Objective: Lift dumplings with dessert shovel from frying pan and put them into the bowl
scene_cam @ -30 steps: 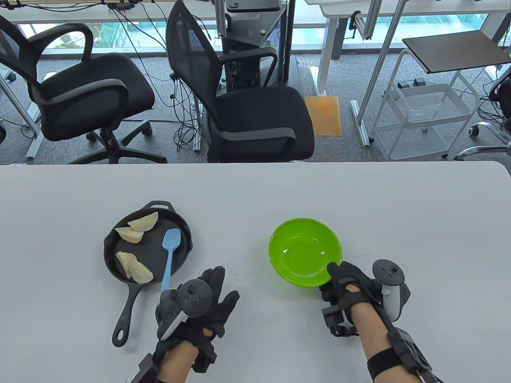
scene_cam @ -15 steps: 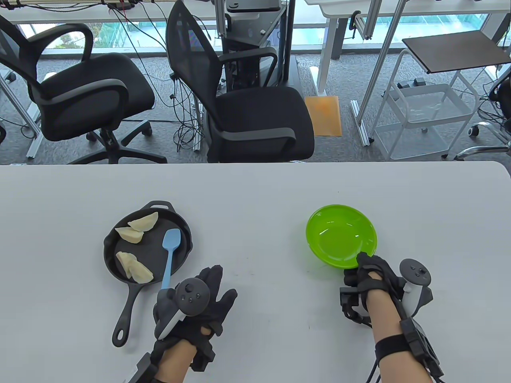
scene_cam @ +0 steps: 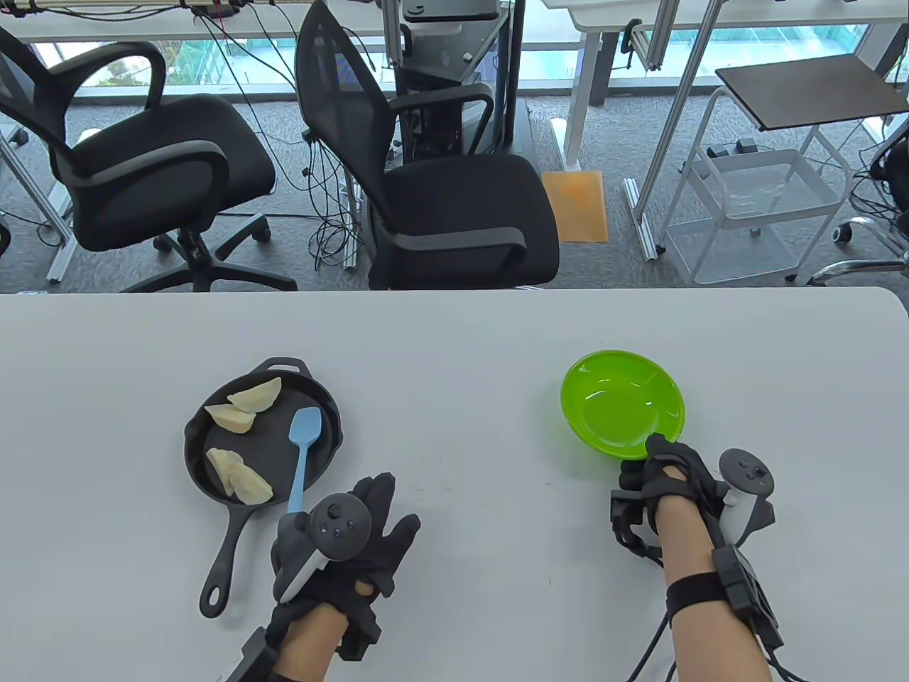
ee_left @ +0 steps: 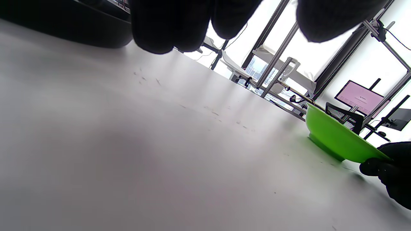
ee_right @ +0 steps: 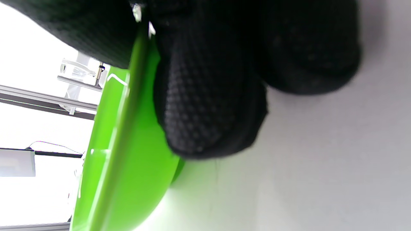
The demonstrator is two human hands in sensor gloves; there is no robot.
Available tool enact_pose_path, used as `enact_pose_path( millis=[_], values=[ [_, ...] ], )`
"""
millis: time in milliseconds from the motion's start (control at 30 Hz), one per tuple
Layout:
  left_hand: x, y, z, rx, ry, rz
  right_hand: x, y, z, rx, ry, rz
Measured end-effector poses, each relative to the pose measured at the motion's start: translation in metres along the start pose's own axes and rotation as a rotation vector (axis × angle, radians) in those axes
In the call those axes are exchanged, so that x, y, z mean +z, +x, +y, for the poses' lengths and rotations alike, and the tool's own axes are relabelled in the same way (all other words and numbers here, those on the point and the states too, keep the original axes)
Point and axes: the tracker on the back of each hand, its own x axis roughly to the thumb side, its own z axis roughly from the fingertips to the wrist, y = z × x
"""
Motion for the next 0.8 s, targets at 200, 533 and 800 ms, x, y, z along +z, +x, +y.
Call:
enact_pose_path(
  millis=[200,533,800],
  values=[
    [0.0,0.0,-0.001,-0.002,-0.005,-0.002,-0.001,-0.001,-0.001,-0.012,0.004,0.001],
    [0.0,0.001,-0.002,-0.005,-0.009,-0.012,0.008,0.0,-0.008,-0.002,0.021,-0.012],
    [0.001,0.004,-0.004,-0.01,-0.004,-0.026,0.019,-0.001,-0.018,0.079,0.114,0.009]
  ],
)
